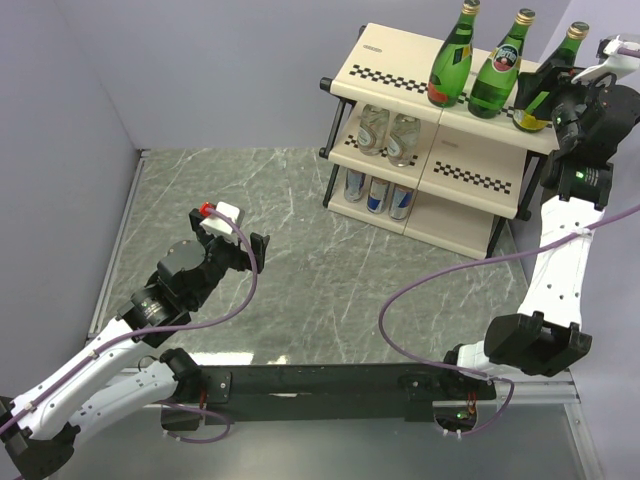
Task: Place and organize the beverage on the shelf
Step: Place the drink on the shelf.
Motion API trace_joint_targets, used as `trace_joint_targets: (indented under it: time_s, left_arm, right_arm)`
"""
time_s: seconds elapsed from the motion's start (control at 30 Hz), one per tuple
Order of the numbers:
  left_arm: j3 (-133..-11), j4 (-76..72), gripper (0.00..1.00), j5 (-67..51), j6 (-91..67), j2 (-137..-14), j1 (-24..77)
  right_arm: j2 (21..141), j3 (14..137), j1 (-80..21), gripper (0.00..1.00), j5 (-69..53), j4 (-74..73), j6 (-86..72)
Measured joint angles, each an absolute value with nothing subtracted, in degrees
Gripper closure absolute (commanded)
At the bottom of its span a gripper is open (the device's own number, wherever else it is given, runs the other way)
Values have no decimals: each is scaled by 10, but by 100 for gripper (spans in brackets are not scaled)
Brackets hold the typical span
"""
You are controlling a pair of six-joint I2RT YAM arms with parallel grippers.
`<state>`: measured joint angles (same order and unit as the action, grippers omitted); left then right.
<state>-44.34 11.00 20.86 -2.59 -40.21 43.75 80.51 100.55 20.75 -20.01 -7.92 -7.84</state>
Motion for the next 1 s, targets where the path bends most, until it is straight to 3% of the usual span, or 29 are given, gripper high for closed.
trace_joint_targets:
  time_s: [0.1, 0.23, 0.43, 1.0]
  left_arm:
    - [-443, 110, 1, 209, -26, -402, 438]
    - [-443, 110, 1, 209, -26, -402, 437]
    - [-443, 110, 1, 209, -26, -402, 438]
    - [-443, 110, 0, 209, -26, -402, 437]
  right_arm:
    - [807, 1006, 208, 54, -200, -79, -78]
    - [809, 1006, 208, 34, -196, -77, -79]
    - [810, 1006, 208, 22, -187, -77, -79]
    - [813, 1052, 208, 14, -175, -41, -79]
